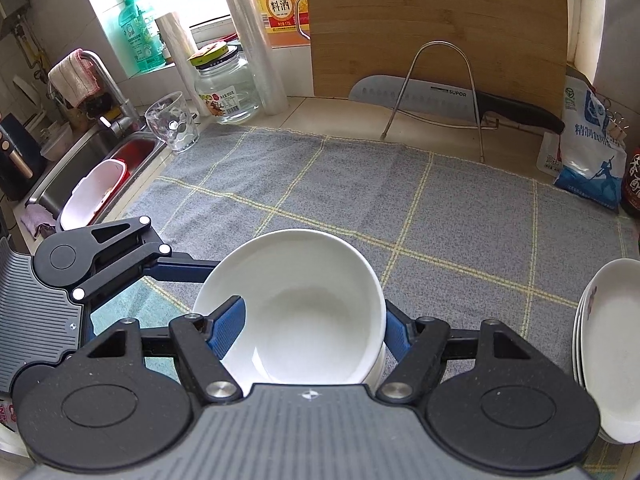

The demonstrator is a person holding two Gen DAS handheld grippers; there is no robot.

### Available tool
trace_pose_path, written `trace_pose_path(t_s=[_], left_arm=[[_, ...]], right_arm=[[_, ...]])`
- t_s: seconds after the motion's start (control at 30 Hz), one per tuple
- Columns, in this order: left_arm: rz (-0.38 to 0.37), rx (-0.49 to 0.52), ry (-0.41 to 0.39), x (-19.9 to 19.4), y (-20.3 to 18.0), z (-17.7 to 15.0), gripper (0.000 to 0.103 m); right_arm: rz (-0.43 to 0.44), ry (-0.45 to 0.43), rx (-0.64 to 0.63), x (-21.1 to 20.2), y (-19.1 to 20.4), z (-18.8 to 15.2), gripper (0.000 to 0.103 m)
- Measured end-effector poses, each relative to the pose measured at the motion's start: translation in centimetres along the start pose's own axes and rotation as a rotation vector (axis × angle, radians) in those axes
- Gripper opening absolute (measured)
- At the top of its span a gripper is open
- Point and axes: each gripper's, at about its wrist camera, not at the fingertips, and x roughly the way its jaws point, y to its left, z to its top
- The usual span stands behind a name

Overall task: Organize plates and bowls
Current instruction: 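Lower the floral bowl onto the nested bowls and open the right tool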

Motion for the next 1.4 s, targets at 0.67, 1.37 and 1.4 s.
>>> trace_pose_path(t_s=[0.67, 1.37, 1.4], left_arm=[[-0.026, -0.021, 0.045, 0.7, 0.1, -0.2, 0.087], [-0.063, -0.068, 0.066, 1.2, 0.9, -0.4, 0.088], [-0.066, -0.072, 0.068, 1.2, 1.0, -0.4, 0.089]], right_arm=[[0.000, 0.041, 0.000, 1.8, -0.5, -0.4, 0.079], [0.021, 0.050, -0.024, 2.3, 0.1, -0.5, 0.094], [0.024, 0.048, -0.026, 2.3, 0.2, -0.5, 0.098]])
